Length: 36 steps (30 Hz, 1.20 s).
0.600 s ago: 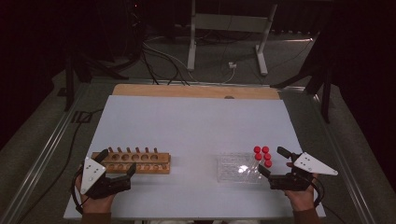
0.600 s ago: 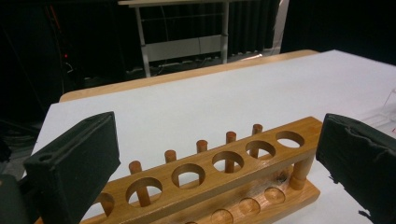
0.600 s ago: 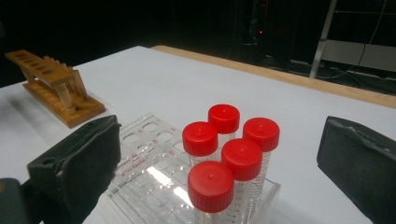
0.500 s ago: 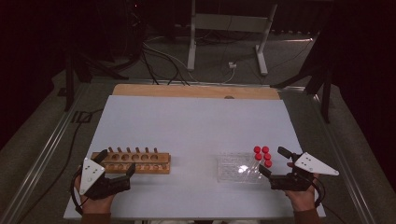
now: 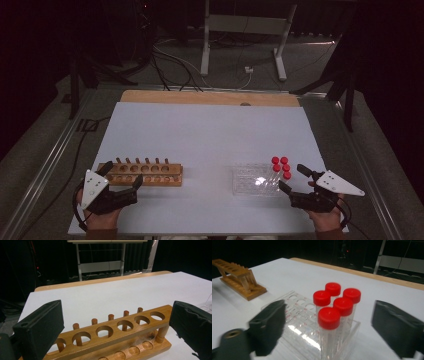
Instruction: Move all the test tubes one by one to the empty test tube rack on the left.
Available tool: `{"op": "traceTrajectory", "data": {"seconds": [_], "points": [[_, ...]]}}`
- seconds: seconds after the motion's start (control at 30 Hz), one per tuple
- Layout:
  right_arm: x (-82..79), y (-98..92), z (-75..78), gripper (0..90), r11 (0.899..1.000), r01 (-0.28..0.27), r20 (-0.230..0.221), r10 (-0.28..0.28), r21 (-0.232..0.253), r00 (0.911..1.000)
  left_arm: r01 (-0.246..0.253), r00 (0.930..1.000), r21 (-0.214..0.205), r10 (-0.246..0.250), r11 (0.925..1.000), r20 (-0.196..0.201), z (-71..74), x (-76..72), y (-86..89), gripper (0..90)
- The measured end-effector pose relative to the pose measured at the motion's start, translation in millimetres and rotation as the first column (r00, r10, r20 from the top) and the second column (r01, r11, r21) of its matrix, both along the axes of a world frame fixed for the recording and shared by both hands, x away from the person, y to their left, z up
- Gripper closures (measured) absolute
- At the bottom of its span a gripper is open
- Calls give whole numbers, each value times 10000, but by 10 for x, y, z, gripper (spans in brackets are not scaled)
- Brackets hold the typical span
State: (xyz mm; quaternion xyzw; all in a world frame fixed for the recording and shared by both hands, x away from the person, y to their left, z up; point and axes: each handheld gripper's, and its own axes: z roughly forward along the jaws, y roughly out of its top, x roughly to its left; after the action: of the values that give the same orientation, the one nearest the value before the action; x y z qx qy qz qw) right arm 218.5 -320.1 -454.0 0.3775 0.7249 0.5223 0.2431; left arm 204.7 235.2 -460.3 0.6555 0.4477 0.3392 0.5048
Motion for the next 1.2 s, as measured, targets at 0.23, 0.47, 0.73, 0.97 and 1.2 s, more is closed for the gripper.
{"op": "traceTrajectory", "data": {"seconds": [0.23,0.47,0.73,0.97,1.2], "points": [[-69,49,-80,349,9988,65,-33,-67,-488,10000,-2,10000,1,2,10000,-37,-10,9,-8,5],[-67,70,-128,565,9965,238,-158,-251,-803,9996,8,10000,25,-8,10000,-33,-11,11,-10,5],[-45,79,-161,676,9957,194,-344,-226,-904,9992,18,10000,49,-18,10000,-59,-16,18,-15,5],[-26,58,-155,735,9968,266,-377,-295,-755,9989,40,9999,58,-39,10000,-96,-18,23,-17,5],[-34,49,-107,739,9971,250,-345,-276,-712,9990,35,9999,54,-34,10000,-119,-18,23,-15,5]]}}
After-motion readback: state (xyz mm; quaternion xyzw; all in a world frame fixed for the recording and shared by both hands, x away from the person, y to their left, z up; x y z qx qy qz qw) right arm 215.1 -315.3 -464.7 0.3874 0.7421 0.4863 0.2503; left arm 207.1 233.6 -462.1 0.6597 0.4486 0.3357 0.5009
